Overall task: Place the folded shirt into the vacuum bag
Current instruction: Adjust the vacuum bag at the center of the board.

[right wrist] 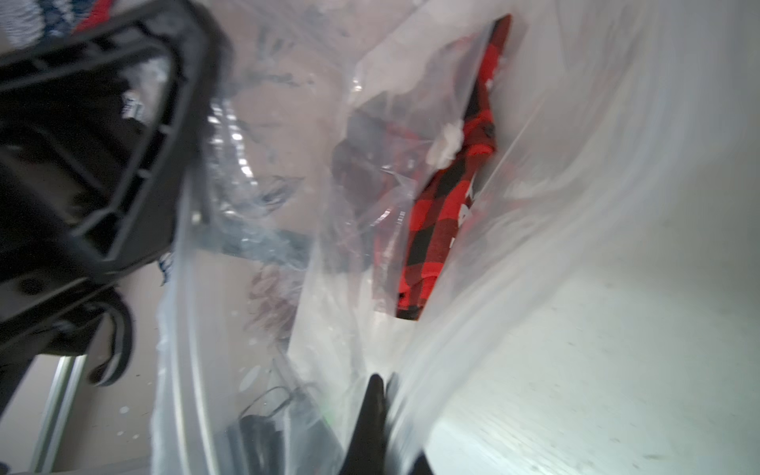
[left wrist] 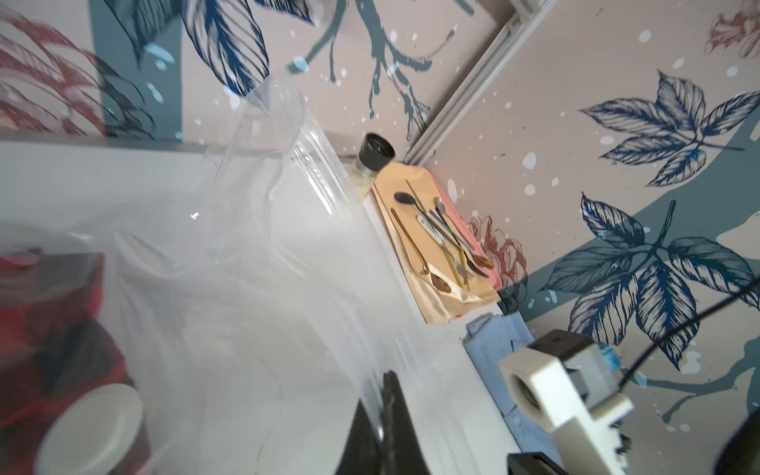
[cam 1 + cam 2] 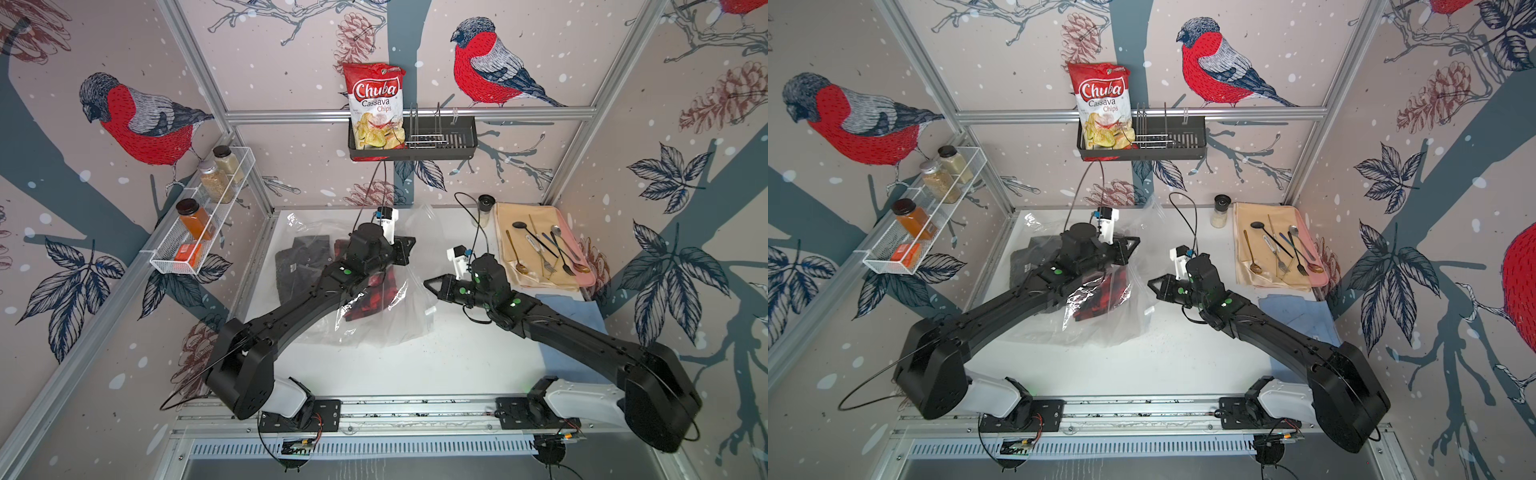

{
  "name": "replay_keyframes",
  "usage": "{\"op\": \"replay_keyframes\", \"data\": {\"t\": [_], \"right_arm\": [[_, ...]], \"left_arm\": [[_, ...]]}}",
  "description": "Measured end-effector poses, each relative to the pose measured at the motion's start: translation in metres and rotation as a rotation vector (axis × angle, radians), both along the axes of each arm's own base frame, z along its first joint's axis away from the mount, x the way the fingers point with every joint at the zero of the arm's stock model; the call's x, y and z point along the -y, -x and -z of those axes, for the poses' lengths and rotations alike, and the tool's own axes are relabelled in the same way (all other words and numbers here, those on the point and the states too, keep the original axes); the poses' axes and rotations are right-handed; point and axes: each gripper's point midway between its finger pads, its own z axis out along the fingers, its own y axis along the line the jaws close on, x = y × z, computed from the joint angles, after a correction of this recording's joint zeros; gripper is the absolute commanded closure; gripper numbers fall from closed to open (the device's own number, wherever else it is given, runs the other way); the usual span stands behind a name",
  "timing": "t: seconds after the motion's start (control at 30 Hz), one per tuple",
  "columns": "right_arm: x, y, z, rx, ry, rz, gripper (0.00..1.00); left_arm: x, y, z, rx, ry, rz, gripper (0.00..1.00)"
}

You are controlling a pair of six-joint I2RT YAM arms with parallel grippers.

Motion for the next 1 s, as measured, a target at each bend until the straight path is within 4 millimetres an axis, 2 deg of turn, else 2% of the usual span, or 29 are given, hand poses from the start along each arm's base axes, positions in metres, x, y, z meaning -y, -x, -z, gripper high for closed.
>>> {"op": "replay_keyframes", "data": {"t": [0.07,0.17,0.23,0.3,0.37,0.43,0.5,0.6,0.7,0.77,0.87,1.0], "right_arm": [[-0.018,0.003,-0.037,0.055,-0.030,-0.035,1.00],[-0.037,0.011,-0.074,0.104,-0.070,-0.072,1.00],[-0.040,0.016,-0.084,0.120,-0.081,-0.078,1.00],[-0.040,0.019,-0.082,0.118,-0.080,-0.079,1.00],[-0.033,0.017,-0.070,0.096,-0.057,-0.052,1.00],[-0.033,0.018,-0.069,0.077,-0.057,-0.044,1.00],[-0.040,0.023,-0.080,0.087,-0.073,-0.065,1.00],[-0.057,0.025,-0.108,0.123,-0.122,-0.103,1.00],[-0.055,0.023,-0.120,0.144,-0.140,-0.099,1.00],[-0.038,0.016,-0.113,0.144,-0.133,-0.059,1.00],[0.007,-0.001,-0.069,0.104,-0.078,0.062,1.00],[0.079,-0.008,0.034,-0.042,0.037,0.233,1.00]], "left_arm": [[-0.025,-0.003,-0.027,0.041,0.003,-0.041,1.00],[-0.050,-0.001,-0.066,0.103,-0.001,-0.082,1.00],[-0.056,0.006,-0.086,0.137,-0.004,-0.074,1.00],[-0.059,0.009,-0.098,0.158,-0.009,-0.072,1.00],[-0.060,0.009,-0.099,0.155,-0.025,-0.069,1.00],[-0.060,0.010,-0.098,0.140,-0.044,-0.058,1.00],[-0.062,0.011,-0.105,0.142,-0.055,-0.055,1.00],[-0.072,0.012,-0.134,0.193,-0.053,-0.088,1.00],[-0.071,0.006,-0.157,0.240,-0.046,-0.091,1.00],[-0.063,-0.002,-0.152,0.229,-0.048,-0.066,1.00],[-0.045,-0.016,-0.111,0.156,-0.066,-0.016,1.00],[-0.002,-0.017,-0.021,-0.022,-0.104,0.093,1.00]]}}
